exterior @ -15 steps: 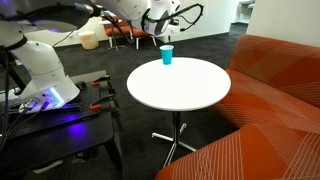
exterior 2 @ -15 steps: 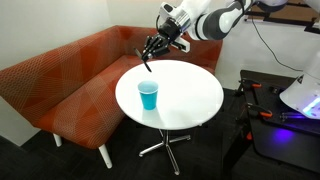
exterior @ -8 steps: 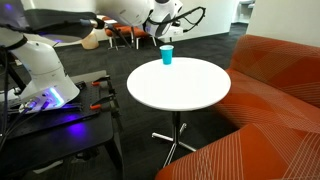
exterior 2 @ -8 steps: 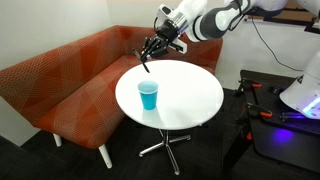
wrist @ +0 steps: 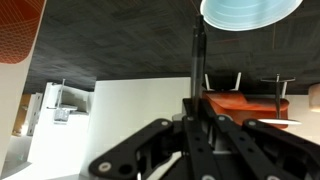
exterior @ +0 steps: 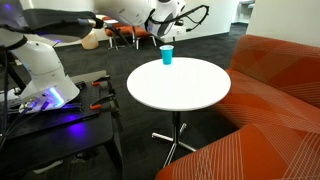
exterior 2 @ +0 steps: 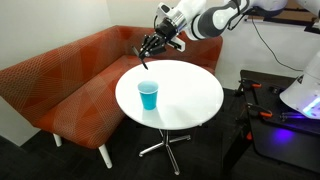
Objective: Put the pen in the cup
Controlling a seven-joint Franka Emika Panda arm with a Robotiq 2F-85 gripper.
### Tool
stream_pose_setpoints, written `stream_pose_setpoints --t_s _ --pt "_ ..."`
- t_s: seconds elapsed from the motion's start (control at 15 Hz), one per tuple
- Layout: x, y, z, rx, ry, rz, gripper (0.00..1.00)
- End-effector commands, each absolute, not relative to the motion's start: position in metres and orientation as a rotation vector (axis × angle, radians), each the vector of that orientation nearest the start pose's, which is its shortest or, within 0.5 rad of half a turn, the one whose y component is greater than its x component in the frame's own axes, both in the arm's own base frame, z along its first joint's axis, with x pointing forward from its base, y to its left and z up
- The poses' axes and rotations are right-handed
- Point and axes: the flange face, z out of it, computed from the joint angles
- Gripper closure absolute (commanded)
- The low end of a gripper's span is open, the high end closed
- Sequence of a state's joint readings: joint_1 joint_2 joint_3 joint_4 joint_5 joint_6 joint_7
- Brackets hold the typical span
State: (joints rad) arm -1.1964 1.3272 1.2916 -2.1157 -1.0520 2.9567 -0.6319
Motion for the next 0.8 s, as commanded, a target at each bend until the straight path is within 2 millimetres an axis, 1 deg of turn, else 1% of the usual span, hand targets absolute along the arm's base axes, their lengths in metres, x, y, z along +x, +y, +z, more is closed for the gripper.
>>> stream_pose_setpoints --t_s 0.0,0.2,0.4,0.6,0.73 --pt "0.589 0.036 0.278 -1.995 -1.365 -1.363 0.97" --pt "0.589 0.029 0.275 -1.956 -1.544 -1.415 0.97" --pt "0.589 0.024 0.275 -1.886 -1.654 -1.490 0.97" --pt "0.589 0.023 0.277 -1.827 -1.693 -1.565 0.97" --pt "0.589 0.021 0.281 -1.807 -1.614 -1.660 0.97"
